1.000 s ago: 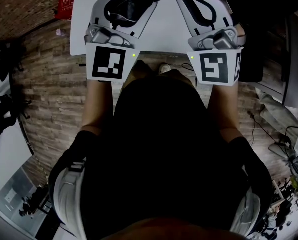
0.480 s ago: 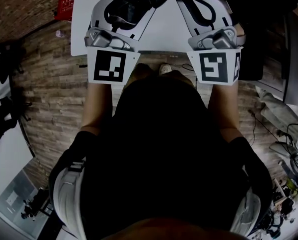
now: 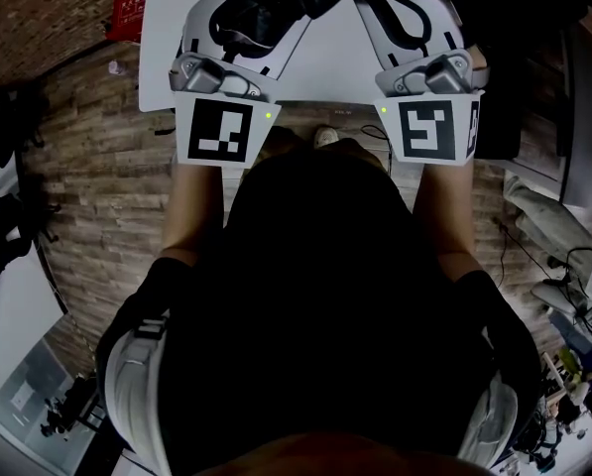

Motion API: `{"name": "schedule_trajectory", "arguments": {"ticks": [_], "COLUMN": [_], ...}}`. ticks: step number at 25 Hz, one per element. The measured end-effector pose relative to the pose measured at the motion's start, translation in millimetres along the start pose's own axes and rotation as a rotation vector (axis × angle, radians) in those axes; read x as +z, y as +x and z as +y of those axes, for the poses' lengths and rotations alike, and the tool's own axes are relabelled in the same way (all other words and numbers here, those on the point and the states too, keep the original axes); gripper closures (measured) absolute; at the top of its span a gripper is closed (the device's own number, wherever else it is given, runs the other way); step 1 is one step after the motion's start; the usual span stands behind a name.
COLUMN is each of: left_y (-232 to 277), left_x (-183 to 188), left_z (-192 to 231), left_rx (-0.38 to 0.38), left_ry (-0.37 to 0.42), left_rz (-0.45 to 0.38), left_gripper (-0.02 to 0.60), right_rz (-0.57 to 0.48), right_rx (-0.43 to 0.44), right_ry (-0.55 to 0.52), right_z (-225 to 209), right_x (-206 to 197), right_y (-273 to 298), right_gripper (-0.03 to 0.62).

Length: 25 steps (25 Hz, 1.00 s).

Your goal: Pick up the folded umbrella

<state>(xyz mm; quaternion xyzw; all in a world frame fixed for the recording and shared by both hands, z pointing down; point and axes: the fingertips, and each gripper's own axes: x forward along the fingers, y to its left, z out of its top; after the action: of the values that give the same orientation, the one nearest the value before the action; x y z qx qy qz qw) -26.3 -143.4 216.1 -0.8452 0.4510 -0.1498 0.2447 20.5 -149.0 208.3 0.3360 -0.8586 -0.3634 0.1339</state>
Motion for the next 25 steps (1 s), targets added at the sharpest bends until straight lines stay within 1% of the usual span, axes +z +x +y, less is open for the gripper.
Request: {"name": "schedule_trajectory", "arguments": {"ticks": [4, 9, 14, 22, 25], "left_y": [2.1, 0.0, 0.6, 1.3, -0.3], "left_x": [-1.8, 0.6, 5.9, 2.6, 3.3], "left_z": [-0.8, 1.3, 2.7, 2.0, 2.7], "left_rx": [0.000, 0.004, 0.006, 0.005, 0.006], "left_ry": [0.008, 0.011, 0.014, 0.016, 0.017], "left_rz": [0.003, 0.004, 0.003, 0.006, 0.006], "left_gripper": [0.356, 0.356, 0.356, 0.356, 0.356], "right_rz": [-0.007, -0.022, 0.001, 0.003, -0.012], "right_rx": [0.001, 0.000, 0.003, 0.005, 0.002], "right_ry": [-0.001, -0.007, -0.013, -0.018, -0.018], "right_z": [0.6, -1.8, -4.9, -2.7, -3.1], "right_x": [-1.9, 5.3, 4.2, 1.5, 5.8], "right_y": [1.8, 2.7, 0.4, 1.6, 1.5], "right_gripper": [0.566, 0.566, 0.566, 0.566, 0.566]}}
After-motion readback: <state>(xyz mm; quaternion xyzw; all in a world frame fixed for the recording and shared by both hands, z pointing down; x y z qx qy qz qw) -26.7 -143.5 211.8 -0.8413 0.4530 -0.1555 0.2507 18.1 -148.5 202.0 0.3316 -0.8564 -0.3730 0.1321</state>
